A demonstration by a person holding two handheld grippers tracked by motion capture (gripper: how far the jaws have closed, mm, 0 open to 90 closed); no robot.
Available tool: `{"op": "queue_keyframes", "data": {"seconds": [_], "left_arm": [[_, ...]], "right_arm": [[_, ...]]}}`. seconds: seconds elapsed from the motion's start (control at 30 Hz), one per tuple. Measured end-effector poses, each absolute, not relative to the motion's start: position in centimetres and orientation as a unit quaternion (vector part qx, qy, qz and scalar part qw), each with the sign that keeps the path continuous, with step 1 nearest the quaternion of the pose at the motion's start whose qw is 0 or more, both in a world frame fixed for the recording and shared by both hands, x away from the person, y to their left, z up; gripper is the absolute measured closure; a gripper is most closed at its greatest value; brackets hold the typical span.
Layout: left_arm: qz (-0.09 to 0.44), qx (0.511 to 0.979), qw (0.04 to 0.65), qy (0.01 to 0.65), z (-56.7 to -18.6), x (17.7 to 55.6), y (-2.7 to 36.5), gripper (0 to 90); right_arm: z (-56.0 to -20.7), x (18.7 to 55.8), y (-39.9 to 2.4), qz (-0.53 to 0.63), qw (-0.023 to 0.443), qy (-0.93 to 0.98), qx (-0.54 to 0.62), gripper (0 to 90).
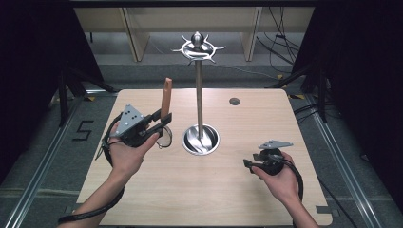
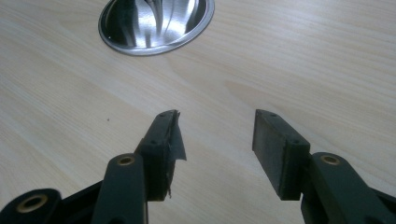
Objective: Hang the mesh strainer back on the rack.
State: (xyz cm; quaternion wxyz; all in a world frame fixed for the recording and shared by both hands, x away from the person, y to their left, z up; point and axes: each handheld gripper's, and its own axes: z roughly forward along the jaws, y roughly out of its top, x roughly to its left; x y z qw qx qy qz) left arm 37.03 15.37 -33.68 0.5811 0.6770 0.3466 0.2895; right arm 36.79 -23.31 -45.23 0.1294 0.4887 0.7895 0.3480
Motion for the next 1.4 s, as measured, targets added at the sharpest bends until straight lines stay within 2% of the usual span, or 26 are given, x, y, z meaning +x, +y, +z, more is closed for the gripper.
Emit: {"op": "queue_keyframes", "data": {"seconds": [0.47, 0.5, 1.4], "left_arm": [[0.288, 0.671, 0.590, 0.344, -33.1, 37.4, 14.5, 67.9], [0.296, 0.674, 0.592, 0.329, -32.9, 37.6, 14.6, 67.9], [0.316, 0.661, 0.598, 0.324, -31.7, 37.8, 13.1, 67.9]], "right_arm": [[-45.3, 36.8, -23.3, 0.349, 0.129, 0.790, 0.487, 51.0], [-45.3, 36.9, -23.4, 0.350, 0.134, 0.791, 0.483, 51.0], [-45.3, 36.8, -23.3, 0.348, 0.130, 0.791, 0.486, 51.0]]}}
